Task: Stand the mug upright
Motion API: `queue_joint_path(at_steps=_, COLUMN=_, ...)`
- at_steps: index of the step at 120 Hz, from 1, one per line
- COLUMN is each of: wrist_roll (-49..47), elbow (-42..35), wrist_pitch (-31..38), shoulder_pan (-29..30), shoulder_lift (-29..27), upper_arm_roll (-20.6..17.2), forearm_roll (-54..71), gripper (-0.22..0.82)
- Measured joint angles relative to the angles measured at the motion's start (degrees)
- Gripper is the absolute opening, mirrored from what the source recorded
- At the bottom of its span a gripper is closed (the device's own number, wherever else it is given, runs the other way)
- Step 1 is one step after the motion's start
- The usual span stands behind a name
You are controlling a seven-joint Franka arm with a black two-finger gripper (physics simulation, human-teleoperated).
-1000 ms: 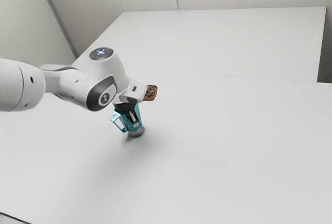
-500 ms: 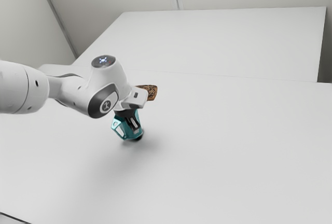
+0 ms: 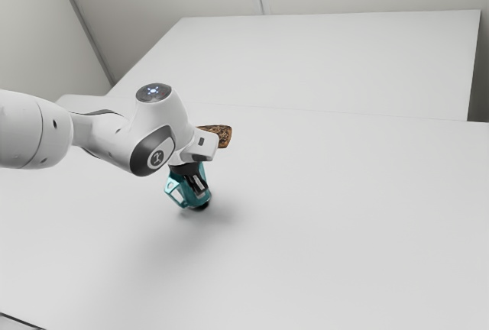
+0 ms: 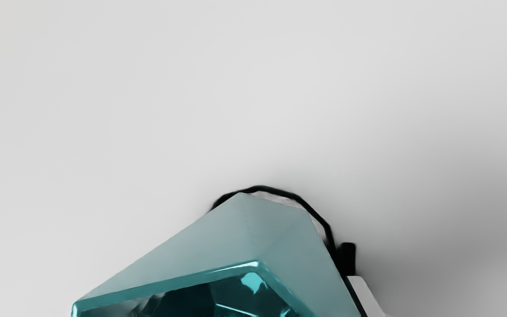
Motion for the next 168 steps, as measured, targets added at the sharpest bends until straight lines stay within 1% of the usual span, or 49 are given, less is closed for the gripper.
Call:
queue_joint_path(at_steps=23, wrist_roll=0.08, elbow=0.12, wrist_pitch=-0.13, shoulder_pan=0.01, shoulder_lift=-0.14, upper_arm_roll=-0.02, forearm_roll=-0.31, gripper=0.03)
queue_joint_path(at_steps=52, wrist_roll=0.28, elbow=0.75, wrist_pitch=-0.24, shoulder_pan=0.0, shoulder_lift=-0.3, upper_arm_roll=-0.1, forearm_roll=-0.34, gripper=0.14)
queue_joint_path(at_steps=66, wrist_roll=0.43, elbow=0.99, wrist_pitch=-0.35, shoulder_pan=0.02, shoulder_lift=-0.55, upper_arm_roll=-0.1, forearm_roll=-0.33, gripper=0.18)
queue_joint_path(at_steps=95, wrist_roll=0.58, elbow=1.85, wrist_pitch=-0.77, shoulder_pan=0.07, shoulder_lift=-1.44, upper_arm_roll=-0.38, forearm_roll=-0.36, gripper=0.22)
queue_joint_path(at_steps=132, wrist_roll=0.49, elbow=3.74, wrist_pitch=-2.03, shoulder_pan=-0.16, shoulder_lift=-2.1, upper_arm_roll=-0.89, forearm_roll=-2.36, gripper=0.25)
queue_joint_path(at_steps=156, wrist_roll=0.43, elbow=7.54, wrist_pitch=-4.99, shoulder_pan=0.09, shoulder_lift=-2.94, upper_arm_roll=-1.41, forearm_roll=-3.3, gripper=0.26)
queue_joint_path(at_steps=168, wrist_roll=0.42, elbow=10.72, wrist_pitch=-7.04, shoulder_pan=0.06, shoulder_lift=-3.05, upper_arm_roll=-1.69, forearm_roll=-4.39, gripper=0.26)
